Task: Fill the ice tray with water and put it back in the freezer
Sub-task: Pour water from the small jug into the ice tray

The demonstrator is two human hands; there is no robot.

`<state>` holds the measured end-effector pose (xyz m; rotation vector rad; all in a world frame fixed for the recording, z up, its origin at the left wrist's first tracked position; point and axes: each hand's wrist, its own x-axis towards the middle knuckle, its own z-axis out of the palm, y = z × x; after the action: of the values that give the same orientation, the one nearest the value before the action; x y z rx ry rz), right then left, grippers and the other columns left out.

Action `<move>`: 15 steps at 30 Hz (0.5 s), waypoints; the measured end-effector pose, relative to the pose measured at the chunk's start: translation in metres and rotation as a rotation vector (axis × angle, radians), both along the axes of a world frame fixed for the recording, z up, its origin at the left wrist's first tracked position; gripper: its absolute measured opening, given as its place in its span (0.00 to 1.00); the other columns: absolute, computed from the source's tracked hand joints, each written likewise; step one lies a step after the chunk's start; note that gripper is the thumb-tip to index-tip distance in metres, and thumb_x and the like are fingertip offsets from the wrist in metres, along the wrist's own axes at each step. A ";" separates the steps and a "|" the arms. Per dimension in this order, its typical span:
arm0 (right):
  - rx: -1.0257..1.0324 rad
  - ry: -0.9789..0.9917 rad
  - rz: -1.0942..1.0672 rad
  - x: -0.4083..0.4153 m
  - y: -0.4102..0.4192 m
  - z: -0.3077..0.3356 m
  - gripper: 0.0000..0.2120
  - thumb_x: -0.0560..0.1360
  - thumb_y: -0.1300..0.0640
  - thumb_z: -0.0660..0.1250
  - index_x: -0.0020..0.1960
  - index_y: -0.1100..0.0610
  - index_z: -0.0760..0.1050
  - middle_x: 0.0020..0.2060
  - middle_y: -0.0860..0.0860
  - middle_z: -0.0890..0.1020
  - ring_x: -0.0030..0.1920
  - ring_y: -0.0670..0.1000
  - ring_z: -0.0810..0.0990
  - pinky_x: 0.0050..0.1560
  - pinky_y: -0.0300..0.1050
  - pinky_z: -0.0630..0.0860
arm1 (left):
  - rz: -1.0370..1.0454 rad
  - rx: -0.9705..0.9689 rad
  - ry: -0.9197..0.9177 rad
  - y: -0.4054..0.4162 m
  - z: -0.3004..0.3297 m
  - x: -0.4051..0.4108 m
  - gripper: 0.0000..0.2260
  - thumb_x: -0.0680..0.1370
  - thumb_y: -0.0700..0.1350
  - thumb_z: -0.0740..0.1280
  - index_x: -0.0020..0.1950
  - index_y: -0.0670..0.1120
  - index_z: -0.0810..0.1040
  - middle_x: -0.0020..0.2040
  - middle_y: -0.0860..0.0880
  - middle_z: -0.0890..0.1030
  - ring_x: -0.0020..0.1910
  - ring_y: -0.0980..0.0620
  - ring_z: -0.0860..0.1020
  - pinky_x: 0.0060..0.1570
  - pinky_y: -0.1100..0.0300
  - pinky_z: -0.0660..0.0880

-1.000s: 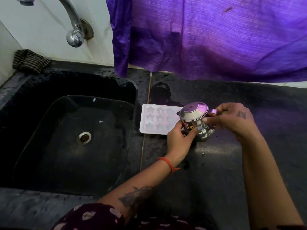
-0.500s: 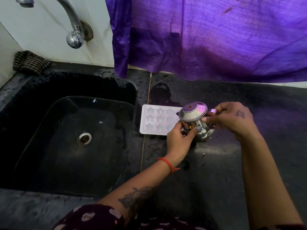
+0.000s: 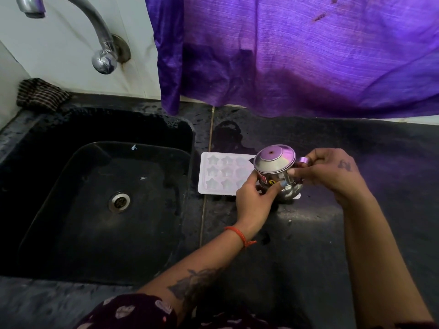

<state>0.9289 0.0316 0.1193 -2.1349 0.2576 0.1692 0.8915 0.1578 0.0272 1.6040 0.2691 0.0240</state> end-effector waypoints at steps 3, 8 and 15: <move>0.071 -0.007 -0.006 -0.003 -0.006 -0.003 0.13 0.61 0.65 0.79 0.33 0.57 0.75 0.24 0.48 0.81 0.27 0.42 0.80 0.32 0.38 0.75 | 0.005 0.012 -0.020 -0.001 0.002 0.000 0.20 0.70 0.50 0.75 0.60 0.50 0.77 0.51 0.51 0.83 0.51 0.54 0.80 0.55 0.53 0.78; 0.123 -0.026 -0.028 -0.009 -0.015 -0.005 0.13 0.60 0.65 0.79 0.33 0.56 0.75 0.28 0.52 0.83 0.32 0.48 0.82 0.37 0.43 0.77 | -0.012 0.042 -0.030 -0.006 0.006 0.001 0.21 0.70 0.50 0.75 0.61 0.50 0.77 0.50 0.53 0.82 0.51 0.54 0.79 0.54 0.54 0.77; 0.065 -0.041 -0.043 -0.015 -0.028 -0.002 0.11 0.60 0.62 0.79 0.34 0.56 0.77 0.31 0.55 0.84 0.35 0.52 0.81 0.36 0.44 0.73 | -0.064 0.036 0.004 -0.019 0.008 -0.003 0.20 0.70 0.50 0.74 0.60 0.48 0.77 0.49 0.53 0.82 0.50 0.55 0.79 0.54 0.55 0.77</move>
<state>0.9141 0.0038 0.1169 -2.0649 0.2705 0.1068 0.8883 0.1388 0.0357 1.6474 0.2210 -0.0240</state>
